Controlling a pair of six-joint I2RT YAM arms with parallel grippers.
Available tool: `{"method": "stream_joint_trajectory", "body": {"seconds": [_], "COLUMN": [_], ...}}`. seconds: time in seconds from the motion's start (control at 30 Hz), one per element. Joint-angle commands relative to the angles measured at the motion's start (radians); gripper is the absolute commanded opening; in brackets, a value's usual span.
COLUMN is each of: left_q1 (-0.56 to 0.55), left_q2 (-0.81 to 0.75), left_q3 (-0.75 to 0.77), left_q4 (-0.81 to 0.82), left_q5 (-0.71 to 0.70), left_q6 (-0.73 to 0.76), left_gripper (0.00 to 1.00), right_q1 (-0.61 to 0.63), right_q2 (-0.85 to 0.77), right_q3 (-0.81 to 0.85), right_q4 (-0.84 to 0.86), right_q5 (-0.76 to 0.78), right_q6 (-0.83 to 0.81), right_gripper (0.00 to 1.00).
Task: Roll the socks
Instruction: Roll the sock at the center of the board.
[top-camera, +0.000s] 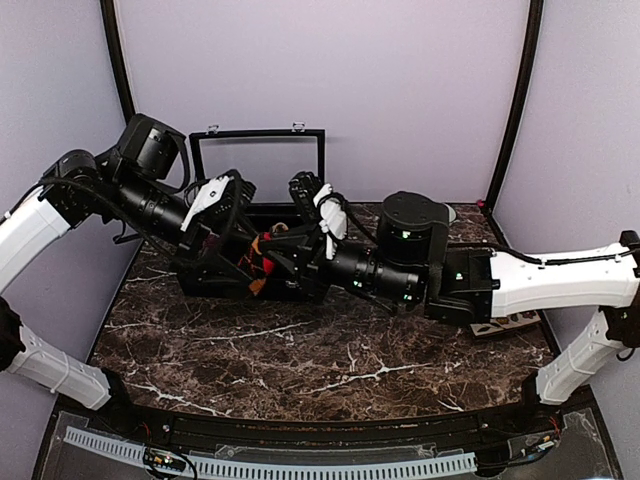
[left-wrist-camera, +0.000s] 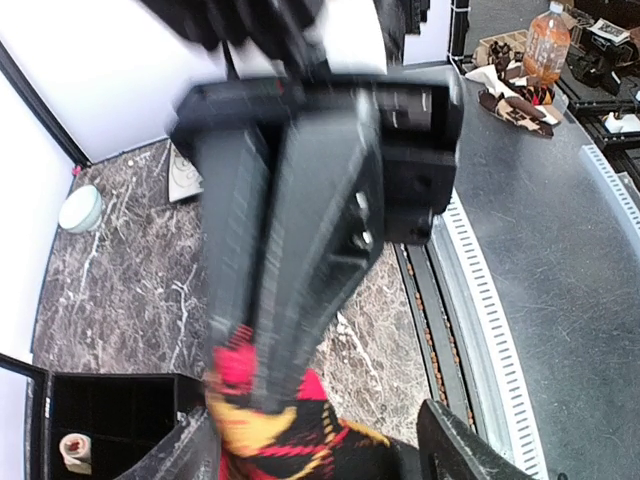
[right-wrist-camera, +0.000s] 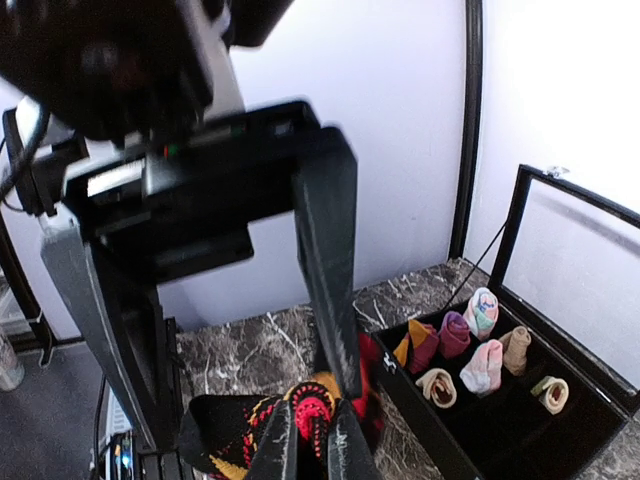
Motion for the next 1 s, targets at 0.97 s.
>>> {"method": "stream_joint_trajectory", "body": {"seconds": [0.97], "left_q1": [-0.001], "left_q2": [0.054], "left_q3": [-0.218], "left_q4": [0.201], "left_q5": [-0.269], "left_q6": [-0.066], "left_gripper": [0.29], "right_q1": [-0.008], "right_q2": [0.108], "right_q3": [-0.073], "right_q4": [0.206], "right_q5": [0.160], "right_q6": [0.320], "right_gripper": [0.00]}}
